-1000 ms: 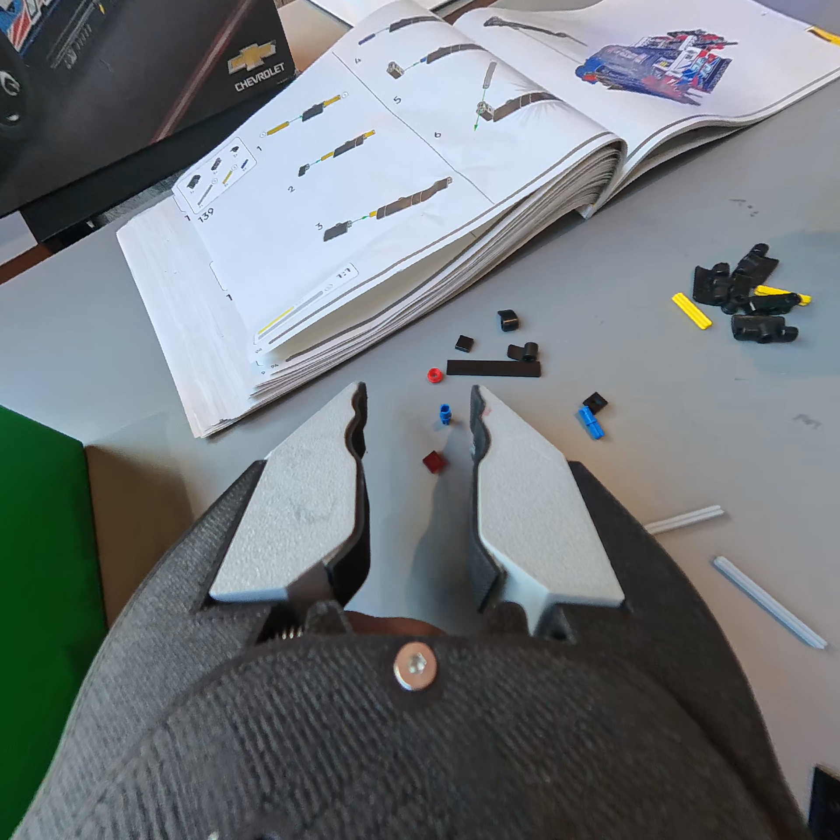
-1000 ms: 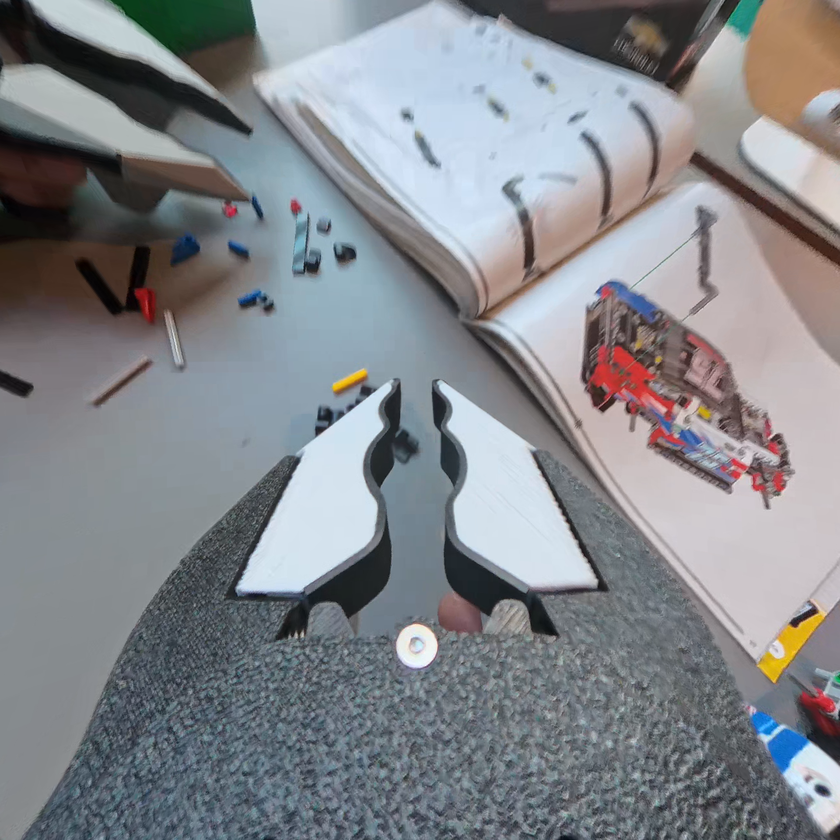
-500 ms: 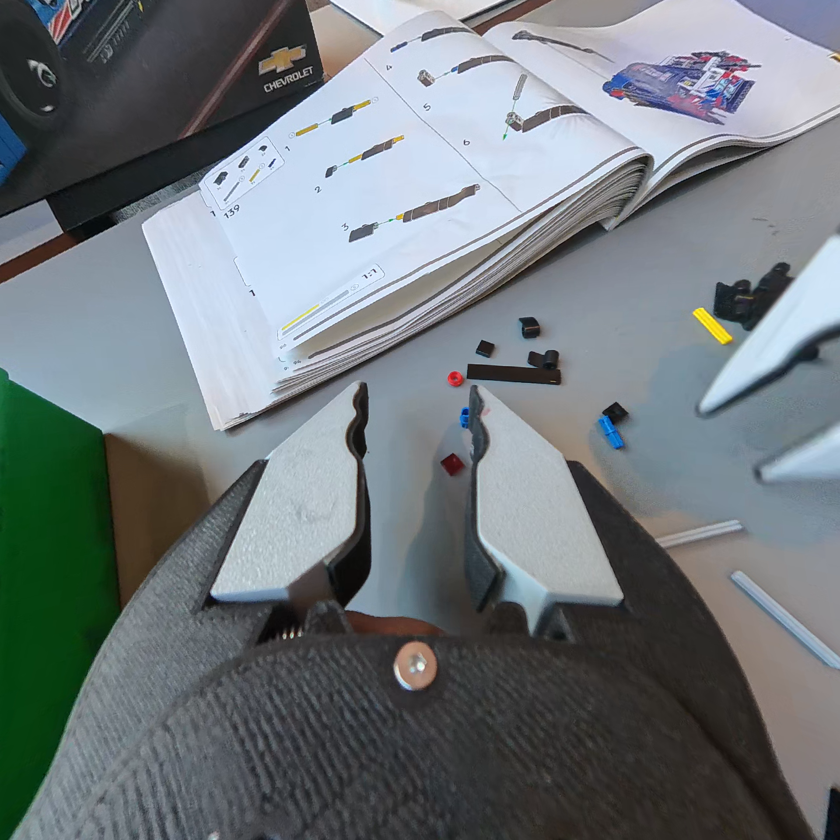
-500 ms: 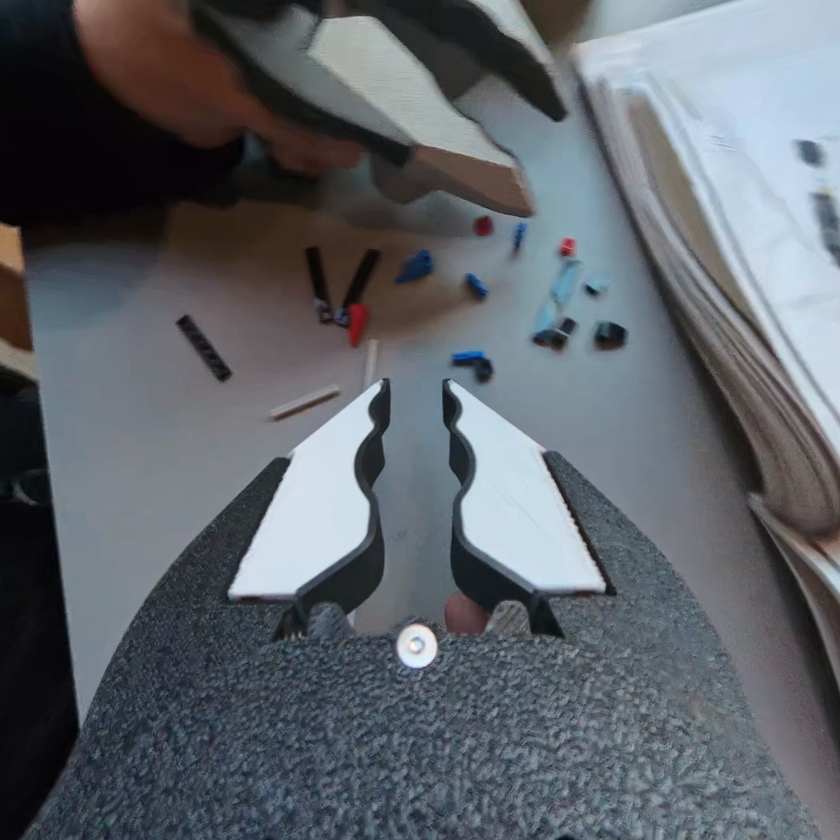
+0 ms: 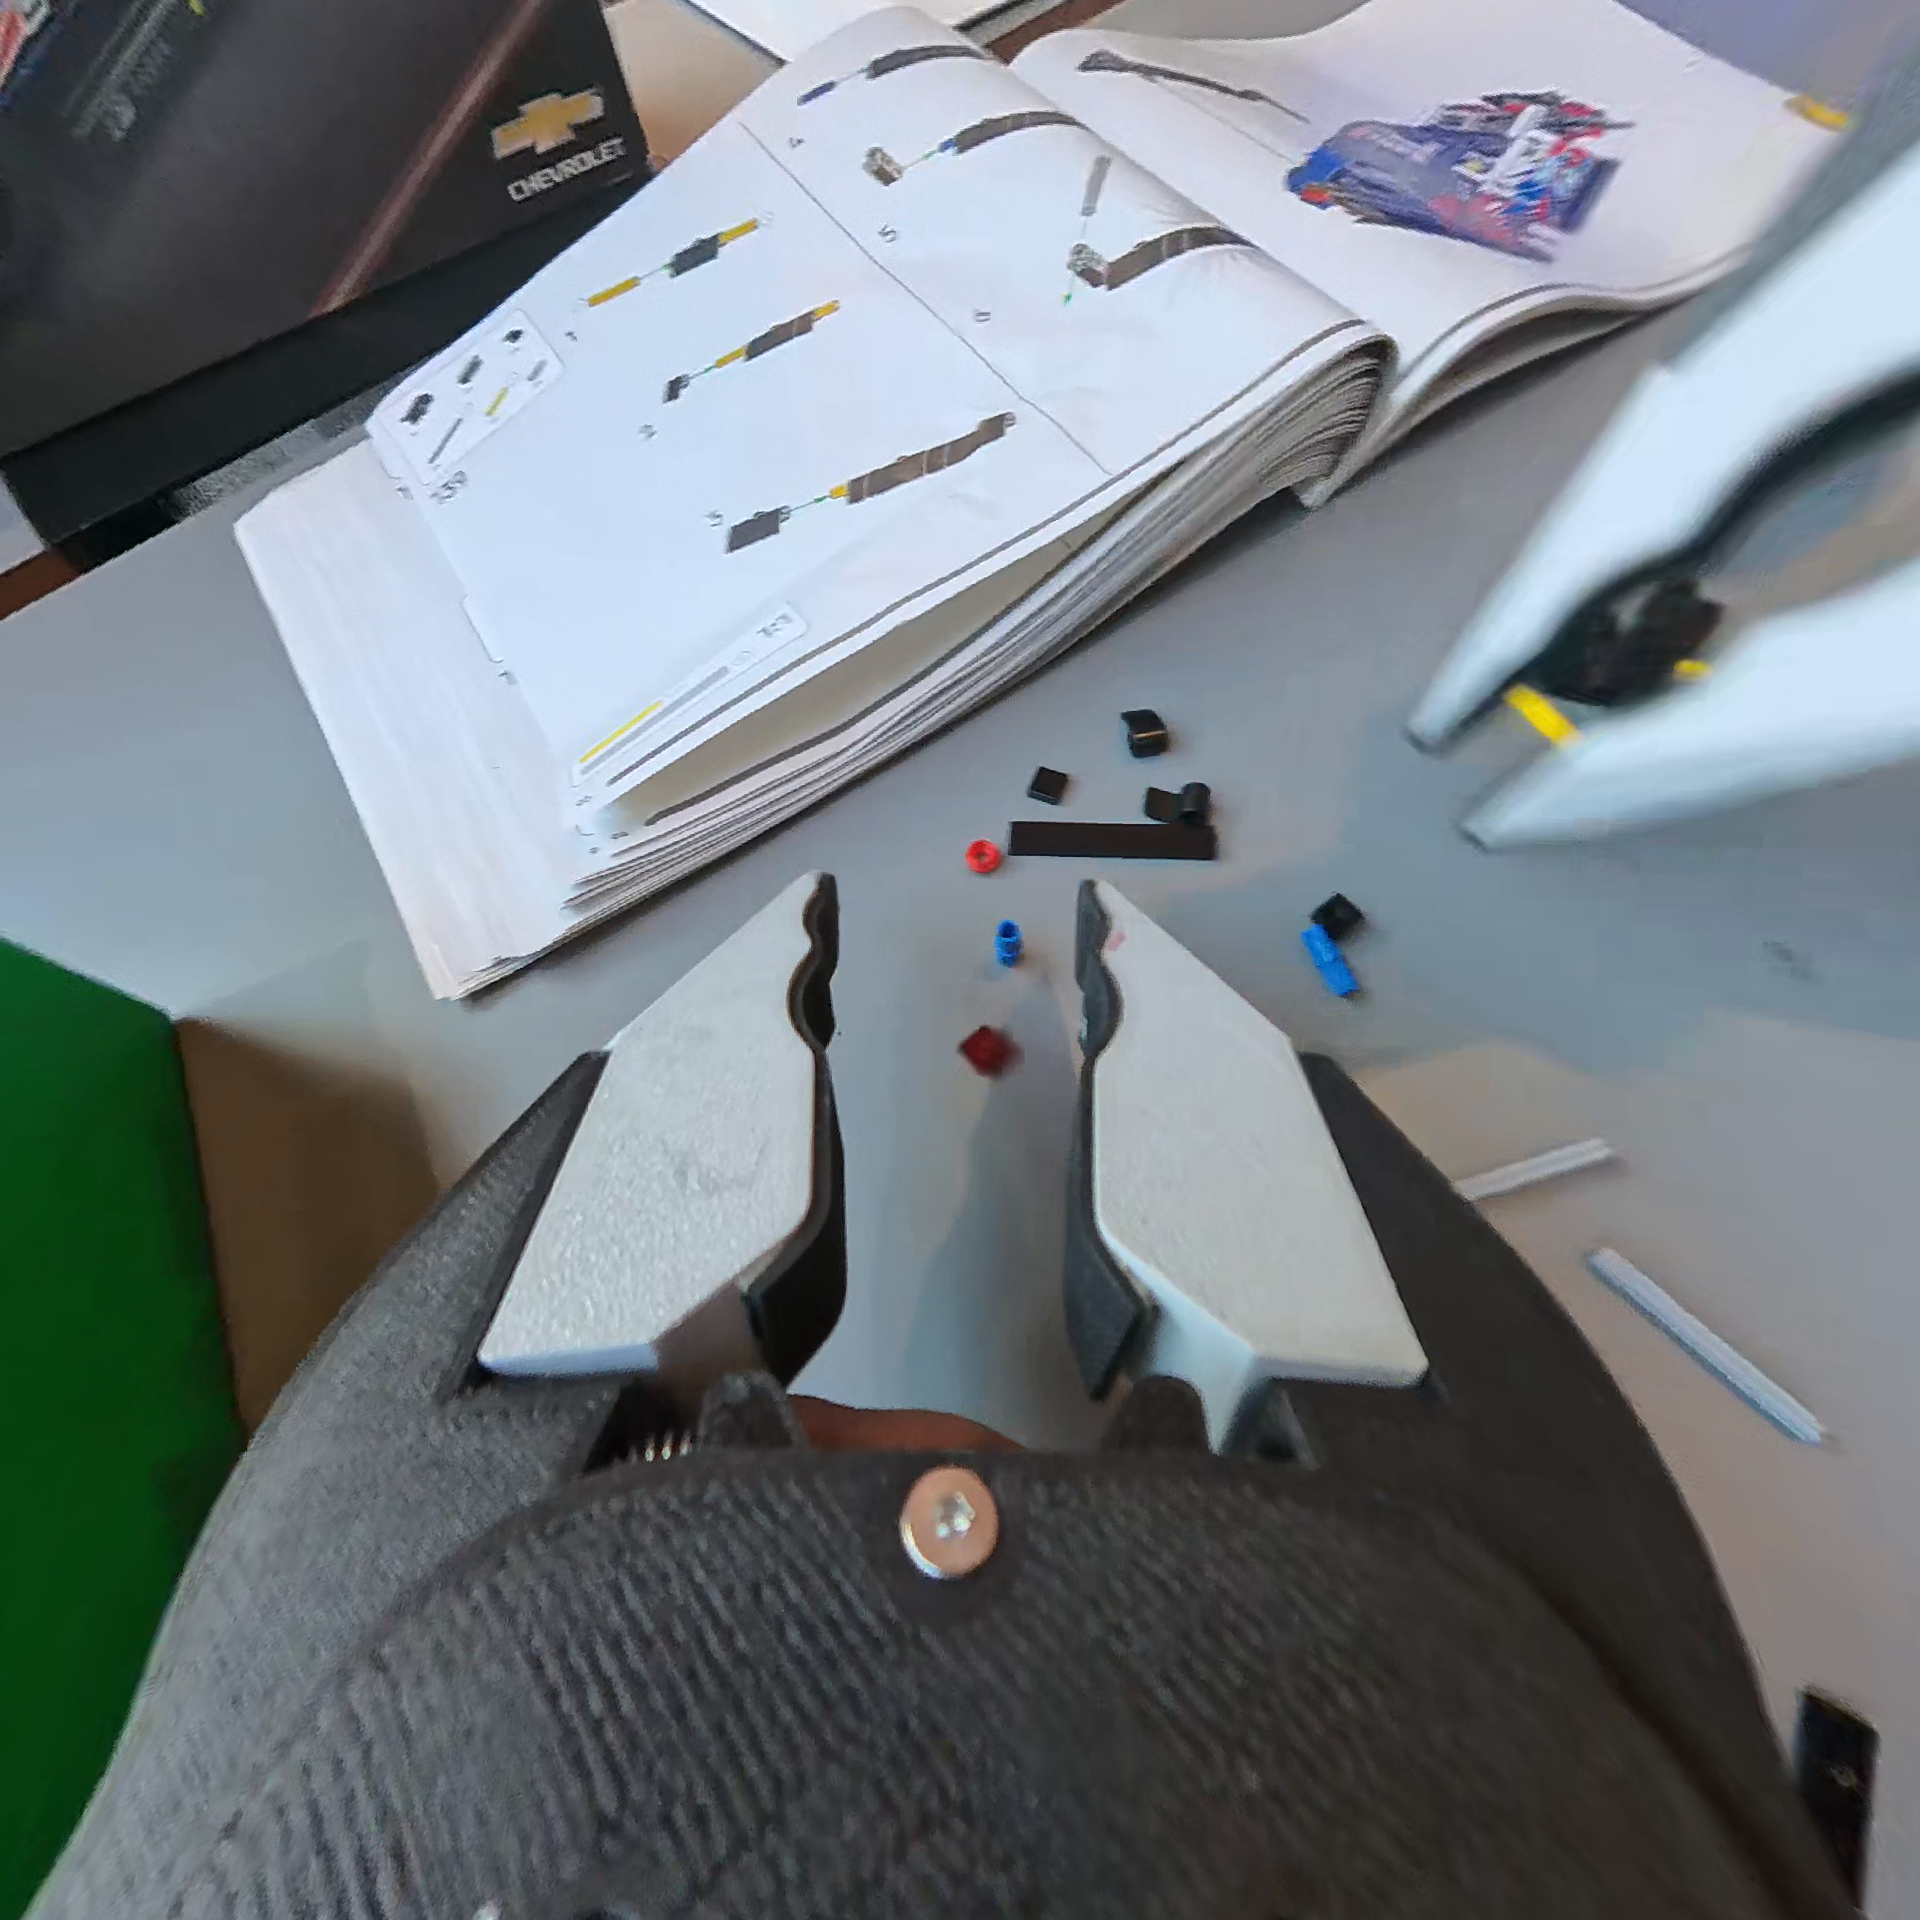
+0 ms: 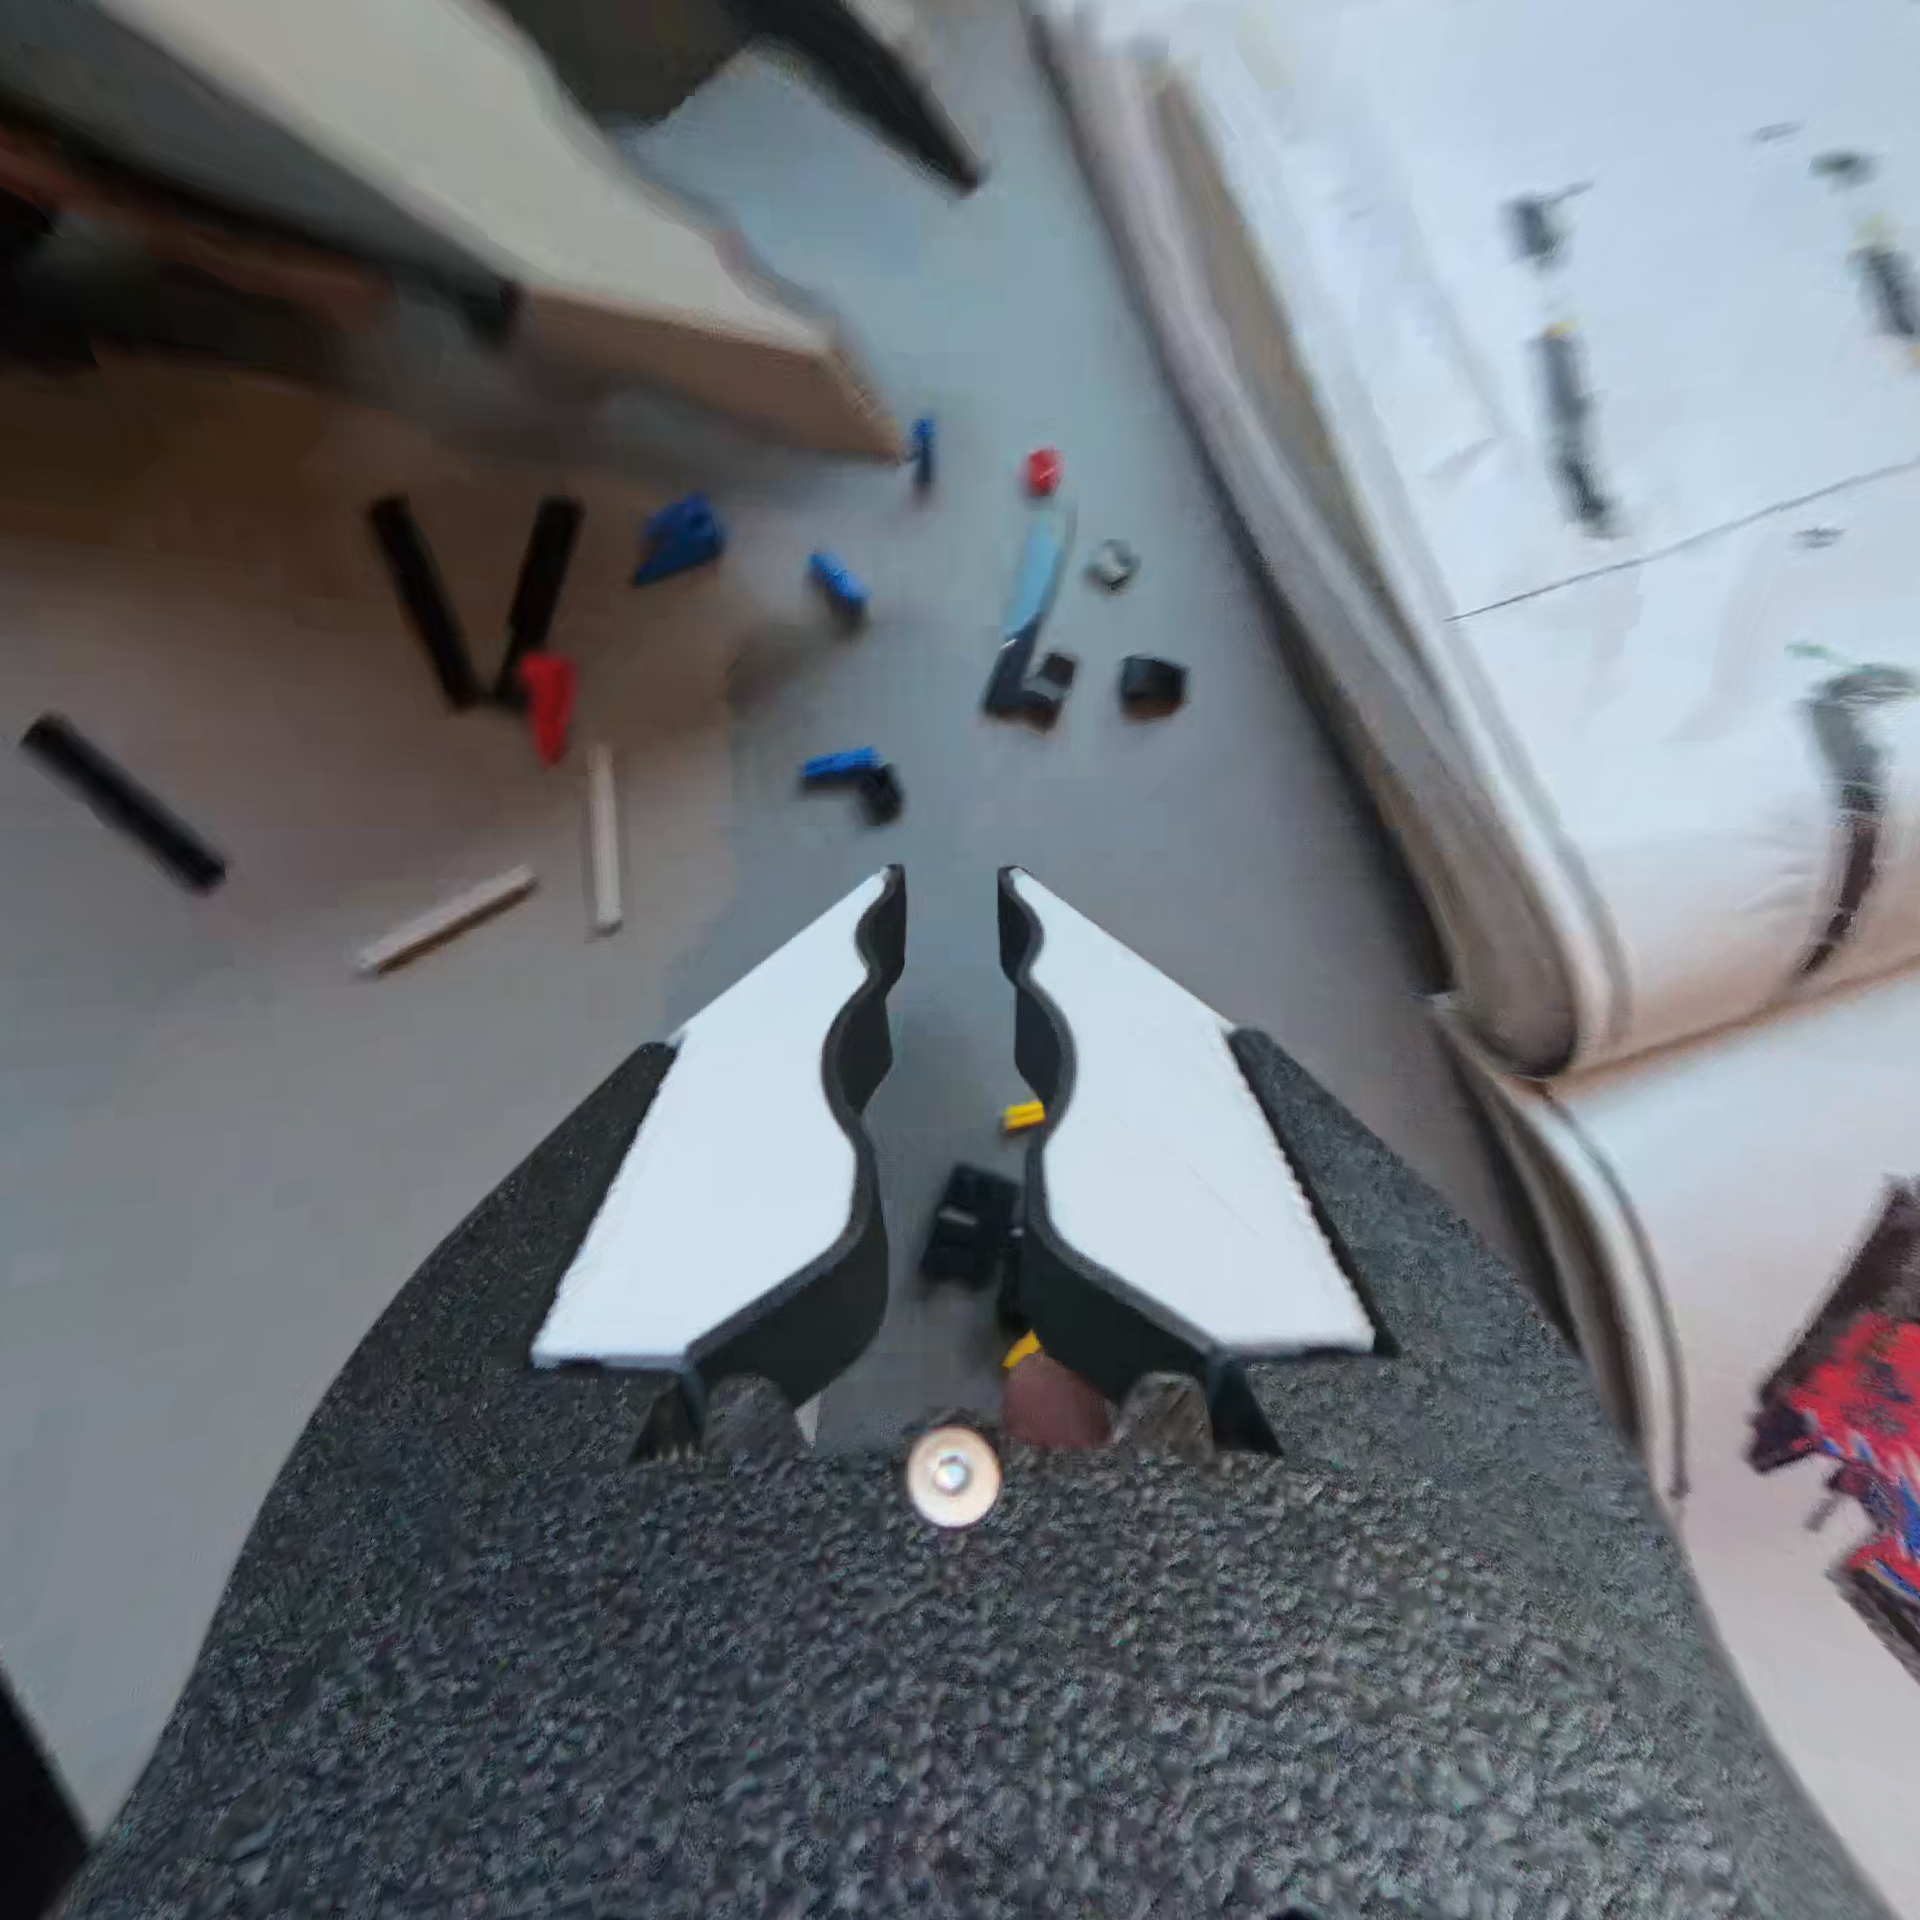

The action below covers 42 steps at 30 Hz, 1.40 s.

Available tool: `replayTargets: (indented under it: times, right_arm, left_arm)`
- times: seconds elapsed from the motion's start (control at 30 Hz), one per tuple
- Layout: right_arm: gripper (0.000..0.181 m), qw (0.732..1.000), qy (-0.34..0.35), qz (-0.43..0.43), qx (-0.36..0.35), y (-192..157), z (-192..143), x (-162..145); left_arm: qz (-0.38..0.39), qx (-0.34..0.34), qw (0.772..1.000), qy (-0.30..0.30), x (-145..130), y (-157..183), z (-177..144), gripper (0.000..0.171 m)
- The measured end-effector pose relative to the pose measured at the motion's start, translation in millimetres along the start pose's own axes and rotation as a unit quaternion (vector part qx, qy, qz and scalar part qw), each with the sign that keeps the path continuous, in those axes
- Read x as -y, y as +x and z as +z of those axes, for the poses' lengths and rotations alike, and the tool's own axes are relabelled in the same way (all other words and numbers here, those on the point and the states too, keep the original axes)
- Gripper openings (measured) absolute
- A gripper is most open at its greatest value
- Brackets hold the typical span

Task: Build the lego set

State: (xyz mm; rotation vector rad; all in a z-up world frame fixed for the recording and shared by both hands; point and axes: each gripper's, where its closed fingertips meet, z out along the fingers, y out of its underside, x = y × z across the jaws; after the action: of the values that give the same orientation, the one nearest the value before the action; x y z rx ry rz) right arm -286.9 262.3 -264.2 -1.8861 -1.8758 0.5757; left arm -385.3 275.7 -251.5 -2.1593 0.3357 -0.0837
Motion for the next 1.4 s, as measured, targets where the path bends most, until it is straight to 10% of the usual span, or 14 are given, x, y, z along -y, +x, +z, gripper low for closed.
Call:
replayTargets:
  times: [0.17, 0.37, 0.77, 1.0, 1.4]
  right_arm:
    - [0.018, 0.995, 0.027, -0.071, 0.061, -45.7, -6.2, 13.7]
    - [0.019, 0.996, 0.002, -0.017, -0.090, 43.0, 11.0, 22.5]
    - [0.000, 0.998, -0.045, 0.012, -0.043, 50.9, 41.2, 23.6]
    - [0.000, 0.994, -0.069, 0.063, -0.049, 41.8, 6.6, -25.1]
    - [0.017, 0.998, -0.004, -0.055, 0.015, -3.5, 24.3, 7.5]
  left_arm:
    - [-0.031, 0.038, 0.999, -0.003, -2.0, -25.4, -2.2, 0.036]
    - [-0.005, 0.000, 1.000, -0.028, -10.8, -5.3, 3.4, 0.039]
    - [-0.002, -0.002, 1.000, -0.026, -9.3, -4.3, 1.8, 0.040]
    - [-0.005, -0.002, 1.000, -0.019, -5.3, -4.2, -0.9, 0.040]
    - [-0.005, 0.014, 1.000, -0.012, -2.7, -11.0, -3.2, 0.040]
